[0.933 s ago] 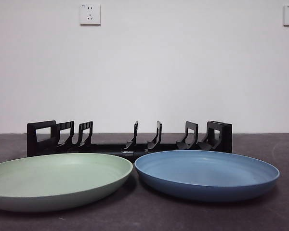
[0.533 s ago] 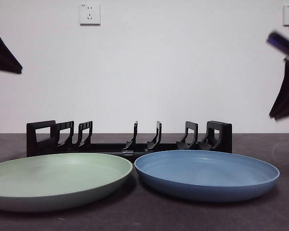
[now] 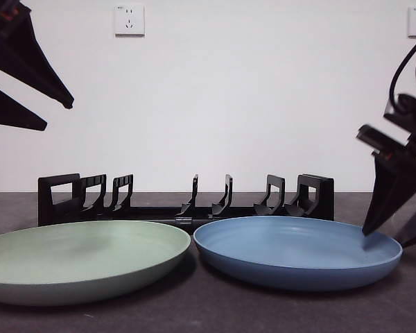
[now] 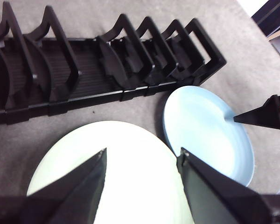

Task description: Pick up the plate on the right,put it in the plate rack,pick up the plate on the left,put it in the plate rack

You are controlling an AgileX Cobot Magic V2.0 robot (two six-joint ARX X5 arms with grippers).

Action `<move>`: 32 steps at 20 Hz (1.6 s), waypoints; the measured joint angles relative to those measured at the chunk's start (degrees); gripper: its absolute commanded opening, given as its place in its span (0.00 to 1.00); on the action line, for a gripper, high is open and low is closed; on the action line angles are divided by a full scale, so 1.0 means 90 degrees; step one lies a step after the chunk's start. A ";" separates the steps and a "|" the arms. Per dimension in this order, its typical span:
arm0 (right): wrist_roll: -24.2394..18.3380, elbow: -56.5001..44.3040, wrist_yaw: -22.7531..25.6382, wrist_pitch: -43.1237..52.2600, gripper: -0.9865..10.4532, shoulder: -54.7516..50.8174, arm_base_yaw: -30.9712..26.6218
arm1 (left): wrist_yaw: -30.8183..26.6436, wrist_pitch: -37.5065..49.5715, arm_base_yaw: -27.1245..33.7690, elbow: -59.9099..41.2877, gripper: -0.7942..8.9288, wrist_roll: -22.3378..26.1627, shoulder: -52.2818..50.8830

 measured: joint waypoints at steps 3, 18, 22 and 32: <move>0.0002 0.0000 0.0044 0.0066 0.08 0.0204 0.0073 | -0.0034 0.0002 -0.0083 0.0000 0.35 -0.0007 0.0024; 0.0104 0.0753 0.0049 -0.1761 0.08 -0.1411 0.0175 | -0.1370 -0.0777 -0.3577 0.0848 0.34 0.3920 0.0100; 0.0000 0.0760 0.0041 -0.1960 0.08 -0.1411 0.0500 | -0.2414 -0.0998 -0.4940 0.1401 0.34 0.4663 0.0678; -0.0005 0.0760 0.0034 -0.1996 0.08 -0.1411 0.0622 | -0.2718 -0.1486 -0.5525 0.2344 0.34 0.5408 0.2764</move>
